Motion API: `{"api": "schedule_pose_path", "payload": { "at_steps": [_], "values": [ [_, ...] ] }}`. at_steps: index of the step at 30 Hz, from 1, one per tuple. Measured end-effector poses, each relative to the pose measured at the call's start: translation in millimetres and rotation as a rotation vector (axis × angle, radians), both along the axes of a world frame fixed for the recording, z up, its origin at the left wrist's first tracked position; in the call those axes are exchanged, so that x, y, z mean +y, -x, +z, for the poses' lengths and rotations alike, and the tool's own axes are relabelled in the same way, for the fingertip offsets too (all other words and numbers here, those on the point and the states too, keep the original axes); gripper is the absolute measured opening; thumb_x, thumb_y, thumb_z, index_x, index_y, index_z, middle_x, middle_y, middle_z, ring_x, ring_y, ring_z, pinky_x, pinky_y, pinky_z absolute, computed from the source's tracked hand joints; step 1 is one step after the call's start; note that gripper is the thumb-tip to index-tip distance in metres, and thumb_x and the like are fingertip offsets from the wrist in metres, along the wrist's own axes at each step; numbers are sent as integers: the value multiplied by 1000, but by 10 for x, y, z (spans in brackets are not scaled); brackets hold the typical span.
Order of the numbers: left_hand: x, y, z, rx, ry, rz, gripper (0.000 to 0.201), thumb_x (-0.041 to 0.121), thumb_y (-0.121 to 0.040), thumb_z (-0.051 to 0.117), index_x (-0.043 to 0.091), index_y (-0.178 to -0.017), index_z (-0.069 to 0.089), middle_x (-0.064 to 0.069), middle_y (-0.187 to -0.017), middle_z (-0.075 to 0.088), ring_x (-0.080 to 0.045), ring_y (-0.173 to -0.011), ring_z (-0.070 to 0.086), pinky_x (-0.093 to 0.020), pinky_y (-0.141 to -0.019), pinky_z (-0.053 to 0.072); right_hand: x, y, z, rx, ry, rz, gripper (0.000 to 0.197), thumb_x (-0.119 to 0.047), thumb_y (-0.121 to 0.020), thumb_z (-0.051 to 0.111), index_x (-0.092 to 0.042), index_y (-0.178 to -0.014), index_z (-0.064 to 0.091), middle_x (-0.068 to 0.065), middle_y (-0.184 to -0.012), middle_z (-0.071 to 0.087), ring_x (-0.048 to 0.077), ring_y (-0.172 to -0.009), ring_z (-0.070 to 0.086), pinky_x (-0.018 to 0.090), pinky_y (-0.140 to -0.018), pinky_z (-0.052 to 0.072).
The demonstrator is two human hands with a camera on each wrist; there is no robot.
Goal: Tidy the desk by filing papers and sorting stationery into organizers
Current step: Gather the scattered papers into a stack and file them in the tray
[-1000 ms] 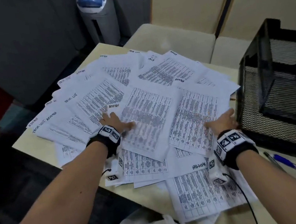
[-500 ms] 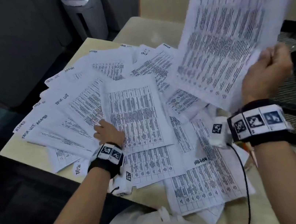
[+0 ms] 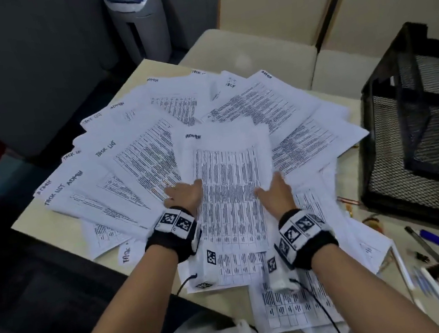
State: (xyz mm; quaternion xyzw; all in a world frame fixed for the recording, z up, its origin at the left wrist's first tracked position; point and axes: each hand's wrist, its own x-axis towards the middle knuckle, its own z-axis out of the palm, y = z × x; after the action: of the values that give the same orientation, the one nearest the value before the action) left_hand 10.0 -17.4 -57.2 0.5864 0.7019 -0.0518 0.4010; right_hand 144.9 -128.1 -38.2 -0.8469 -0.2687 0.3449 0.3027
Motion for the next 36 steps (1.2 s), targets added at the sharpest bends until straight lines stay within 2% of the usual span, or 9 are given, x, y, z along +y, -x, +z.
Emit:
{"api": "schedule_pose_path", "payload": {
  "at_steps": [3,8,12,15,20,25,28,32,36],
  "values": [
    [58,-20,27,102,1,-166,69,47,-97,24,-2,-144,28,-22,-156,8,-41,-142,11,-47,-117,13,-30,-16,168,-151,11,183,22,-12,-96,45,-1,-113,53,7,-92,54,20,-83,52,27,-68,41],
    [467,-253,364,50,-196,-238,56,38,-96,34,-1,-135,43,-22,-154,12,-39,-142,10,-54,-114,16,-129,-560,633,-300,-273,116,10,-16,-92,52,-9,-88,58,7,-73,54,24,-72,54,33,-65,43],
    [952,-716,543,29,-394,-381,53,28,-91,49,1,-137,40,-22,-145,28,-37,-135,27,-49,-108,31,-90,-1179,487,-127,-310,-424,27,-12,-90,55,-5,-115,54,7,-106,58,20,-98,55,28,-85,44],
    [1258,-1009,441,91,-359,-490,68,33,-92,52,2,-146,25,-22,-152,22,-36,-140,24,-45,-114,24,-21,-1422,216,70,-217,-681,60,-10,-87,53,2,-140,30,12,-144,39,29,-128,43,39,-111,33],
    [1367,-1264,165,114,-235,-542,83,49,-90,47,11,-151,5,-14,-157,19,-37,-142,23,-51,-114,27,73,-1469,9,143,-214,-734,50,-1,-91,45,3,-139,32,15,-144,41,31,-129,44,38,-108,36],
    [994,-1451,213,183,-258,-638,26,11,-93,43,9,-117,52,-16,-133,52,-33,-124,46,-45,-108,35,200,-1480,-107,196,-281,-748,60,-16,-91,54,-4,-144,27,13,-147,38,29,-133,41,42,-112,33],
    [717,-1448,188,164,-169,-709,29,12,-96,35,4,-116,54,-17,-138,48,-32,-135,35,-46,-114,24,241,-1400,-123,263,-298,-663,72,-12,-90,56,-14,-148,14,10,-152,28,27,-137,34,43,-115,28],
    [537,-1205,302,59,-200,-735,42,30,-98,34,2,-124,52,-18,-140,41,-36,-132,34,-47,-113,27,236,-1363,62,110,-291,-577,62,3,-88,45,-18,-144,26,11,-142,41,27,-121,46,35,-100,40],
    [579,-624,353,32,-396,-336,61,45,-93,45,19,-145,28,-14,-154,16,-37,-141,16,-51,-115,17,249,-1271,564,-306,-430,-378,40,4,-88,44,-7,-126,40,5,-98,46,19,-85,47,20,-69,35]
  ]
}}
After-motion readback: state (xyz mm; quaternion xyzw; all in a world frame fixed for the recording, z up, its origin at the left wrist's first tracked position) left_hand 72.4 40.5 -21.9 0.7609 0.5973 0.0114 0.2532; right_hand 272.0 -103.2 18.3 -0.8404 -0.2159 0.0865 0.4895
